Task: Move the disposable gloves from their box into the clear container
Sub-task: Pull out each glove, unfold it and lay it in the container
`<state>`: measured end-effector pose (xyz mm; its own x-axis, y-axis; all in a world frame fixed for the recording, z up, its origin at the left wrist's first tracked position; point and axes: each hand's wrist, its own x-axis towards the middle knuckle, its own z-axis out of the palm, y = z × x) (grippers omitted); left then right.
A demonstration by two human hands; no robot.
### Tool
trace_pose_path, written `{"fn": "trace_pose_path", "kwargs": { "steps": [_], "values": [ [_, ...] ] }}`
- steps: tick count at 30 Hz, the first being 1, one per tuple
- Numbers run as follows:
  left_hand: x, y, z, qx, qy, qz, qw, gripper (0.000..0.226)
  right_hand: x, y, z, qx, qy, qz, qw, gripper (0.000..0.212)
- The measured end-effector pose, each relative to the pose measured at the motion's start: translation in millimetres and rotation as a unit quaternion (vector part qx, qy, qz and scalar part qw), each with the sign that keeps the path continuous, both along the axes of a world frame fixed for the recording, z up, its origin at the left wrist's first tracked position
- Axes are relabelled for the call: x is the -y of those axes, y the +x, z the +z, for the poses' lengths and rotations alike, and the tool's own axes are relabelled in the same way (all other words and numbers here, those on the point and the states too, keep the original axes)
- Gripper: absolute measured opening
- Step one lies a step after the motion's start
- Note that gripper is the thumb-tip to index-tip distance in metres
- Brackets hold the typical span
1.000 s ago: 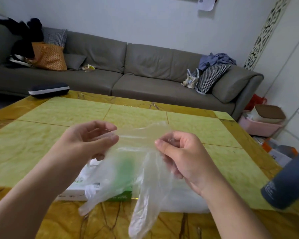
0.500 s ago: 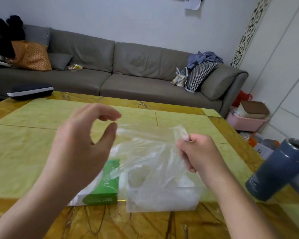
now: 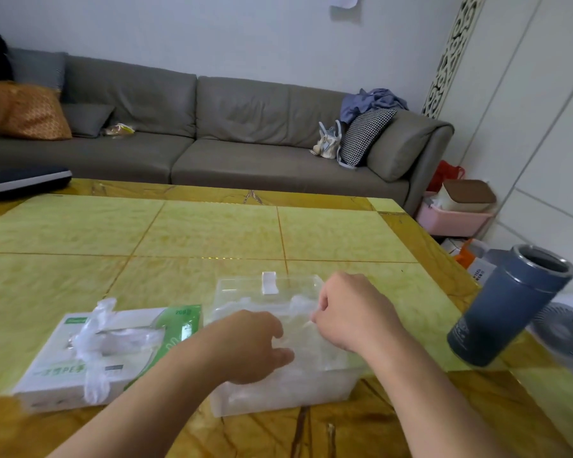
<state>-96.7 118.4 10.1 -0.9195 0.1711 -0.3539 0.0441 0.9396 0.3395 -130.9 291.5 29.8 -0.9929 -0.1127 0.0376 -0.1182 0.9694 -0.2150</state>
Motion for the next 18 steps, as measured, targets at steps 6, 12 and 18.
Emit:
{"fn": "trace_pose_path", "kwargs": {
  "steps": [6,12,18],
  "values": [
    [-5.7,-7.8,-1.0,0.041,-0.055,-0.036,0.997,0.072,5.7,6.3,8.0,0.033,0.069,0.002,0.997,0.016],
    [-7.1,-12.6,-4.7,0.028,-0.086,-0.060,0.994,0.068,7.2,11.1,11.2,0.040,0.099,-0.008,0.994,0.019],
    [-2.4,-10.9,-14.2,-0.005,-0.078,-0.077,0.994,0.052,10.1,19.2,22.8,-0.036,-0.010,0.027,0.999,0.013]
  ]
}}
